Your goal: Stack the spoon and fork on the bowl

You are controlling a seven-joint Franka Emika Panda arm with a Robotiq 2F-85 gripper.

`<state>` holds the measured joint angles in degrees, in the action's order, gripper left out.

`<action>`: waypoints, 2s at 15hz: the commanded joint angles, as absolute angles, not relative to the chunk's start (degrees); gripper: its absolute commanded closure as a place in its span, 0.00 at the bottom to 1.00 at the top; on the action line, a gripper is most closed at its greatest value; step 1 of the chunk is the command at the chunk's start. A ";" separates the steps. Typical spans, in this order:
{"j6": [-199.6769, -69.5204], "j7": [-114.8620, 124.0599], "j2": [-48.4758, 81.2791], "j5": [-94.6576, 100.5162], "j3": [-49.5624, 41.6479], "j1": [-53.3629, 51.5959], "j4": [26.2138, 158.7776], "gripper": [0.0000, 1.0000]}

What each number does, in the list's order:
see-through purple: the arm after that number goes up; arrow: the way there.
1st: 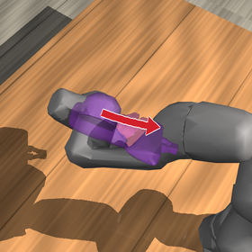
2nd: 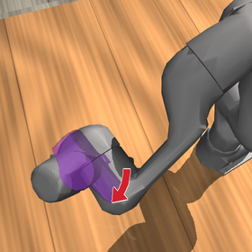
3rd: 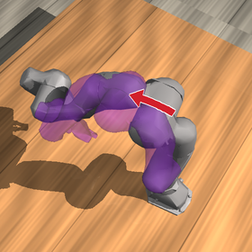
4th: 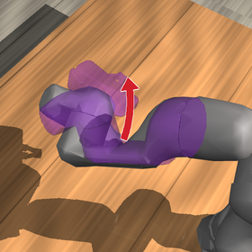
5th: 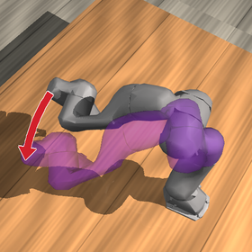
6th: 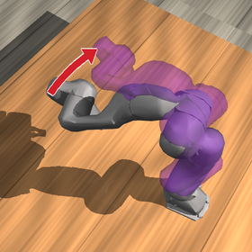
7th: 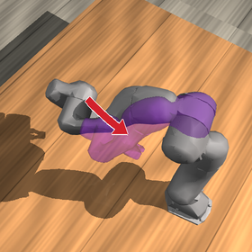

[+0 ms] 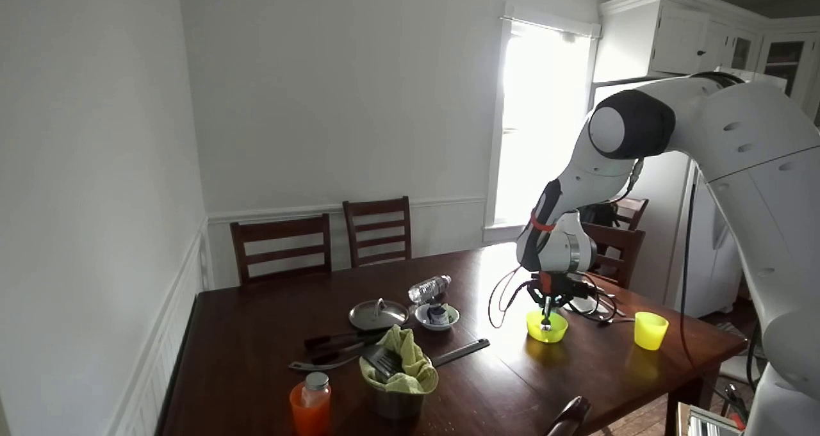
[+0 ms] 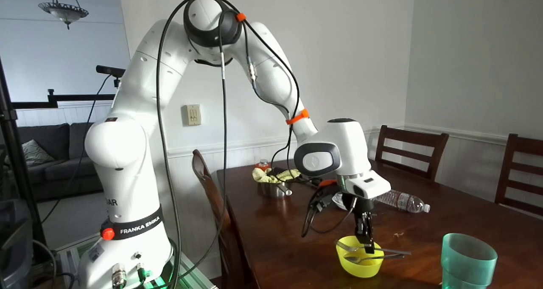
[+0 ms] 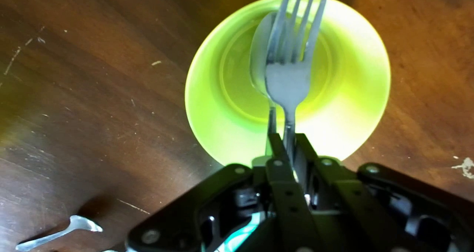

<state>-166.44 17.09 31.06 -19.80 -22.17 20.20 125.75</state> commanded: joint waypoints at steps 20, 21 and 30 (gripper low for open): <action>-167.60 16.91 32.53 -16.62 -22.22 19.29 125.76 0.56; -167.39 16.83 32.65 -16.62 -22.06 19.38 125.70 0.55; -167.16 16.26 34.25 -16.50 -21.76 19.84 125.03 0.61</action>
<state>-166.90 16.66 33.37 -17.74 -22.26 18.63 125.70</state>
